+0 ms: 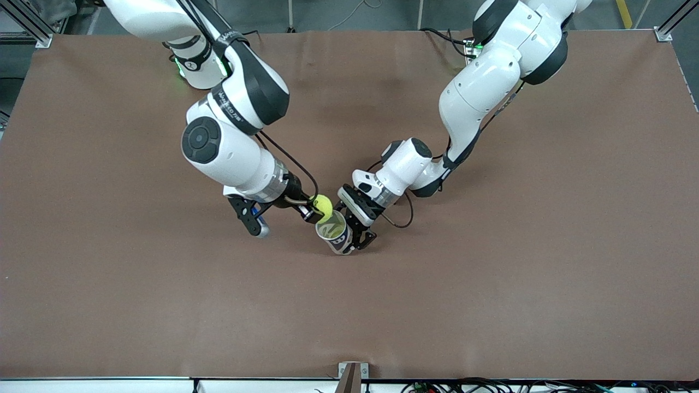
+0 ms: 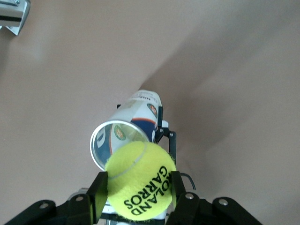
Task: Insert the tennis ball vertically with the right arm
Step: 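Lift the Roland Garros ball and move it over the tube opening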
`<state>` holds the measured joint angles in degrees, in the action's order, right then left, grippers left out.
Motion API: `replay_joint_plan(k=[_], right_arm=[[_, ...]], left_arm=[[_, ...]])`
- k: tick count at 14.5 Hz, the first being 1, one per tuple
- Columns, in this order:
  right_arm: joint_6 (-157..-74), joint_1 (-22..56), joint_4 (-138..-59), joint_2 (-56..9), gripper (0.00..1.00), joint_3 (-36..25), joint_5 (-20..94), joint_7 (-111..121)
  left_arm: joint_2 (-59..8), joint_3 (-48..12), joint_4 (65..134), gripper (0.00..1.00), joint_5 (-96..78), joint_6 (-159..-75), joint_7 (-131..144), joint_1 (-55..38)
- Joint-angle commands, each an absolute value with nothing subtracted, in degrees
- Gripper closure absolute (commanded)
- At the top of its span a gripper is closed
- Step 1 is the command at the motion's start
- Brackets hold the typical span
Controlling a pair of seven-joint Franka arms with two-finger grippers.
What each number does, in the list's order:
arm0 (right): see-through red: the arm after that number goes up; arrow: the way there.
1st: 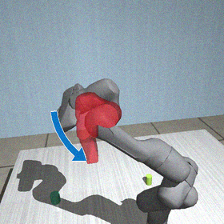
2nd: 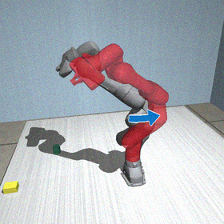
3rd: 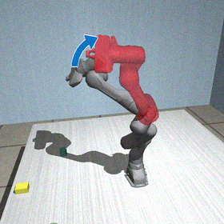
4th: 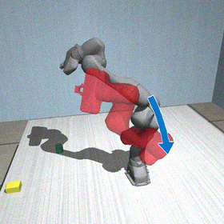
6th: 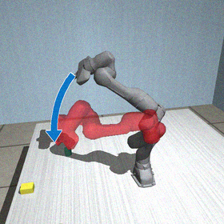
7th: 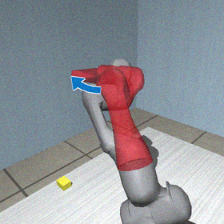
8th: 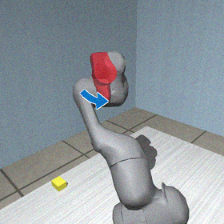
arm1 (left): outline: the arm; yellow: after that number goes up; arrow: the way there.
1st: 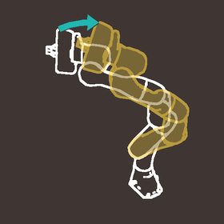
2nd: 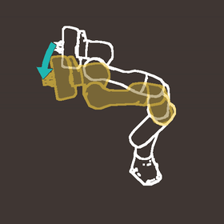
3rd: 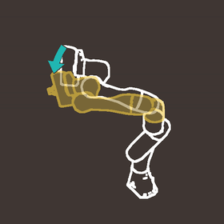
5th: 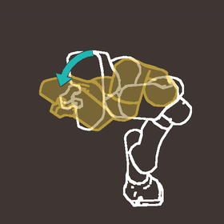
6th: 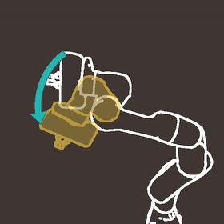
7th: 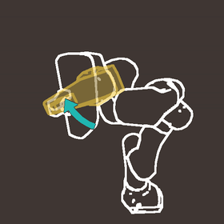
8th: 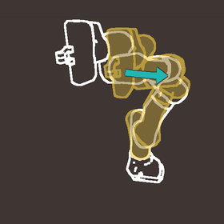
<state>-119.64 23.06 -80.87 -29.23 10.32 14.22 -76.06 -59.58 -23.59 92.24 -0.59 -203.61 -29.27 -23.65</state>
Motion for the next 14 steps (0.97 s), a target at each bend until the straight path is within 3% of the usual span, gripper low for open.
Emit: replay_joint_plan(k=[1, 9, 10, 11, 12, 13, 14], right_arm=[[-119.79, 23.64, -78.32, -31.63, 1.0, 10.11, 14.68, -77.95], [-121.8, 23.91, -74.53, -36.03, 1.0, 10.02, 14.59, -78.84], [-123.3, 23.99, -74.62, -36.21, 0.96, 10.02, 14.59, -78.92], [-123.66, 23.99, -74.62, -36.56, 0.74, 10.02, 14.5, -78.93], [-123.84, 24.08, -74.53, -36.91, 0.22, 9.93, 14.5, -79.1], [-124.27, 24.26, -74.62, -36.91, 0.0, 9.93, 14.33, -79.1], [-124.8, 24.43, -74.53, -36.91, 0.0, 9.93, 14.33, -79.01]], left_arm=[[-59.94, -23.47, 92.11, 0.21, -1.58, -203.64, -29.62, -23.55], [-59.85, -23.47, 92.11, 0.21, -1.58, -203.64, -29.62, -23.47], [-59.85, -23.47, 92.11, 0.21, -1.58, -203.64, -29.62, -23.55], [-59.85, -23.47, 92.11, 0.21, -1.58, -203.64, -29.62, -23.55], [-59.85, -23.47, 92.2, 0.21, -1.58, -203.64, -29.62, -23.47], [-59.85, -23.47, 92.11, 0.21, -1.5, -203.64, -29.62, -23.47], [-59.85, -23.47, 92.11, 0.21, -1.49, -203.64, -29.62, -23.47]])
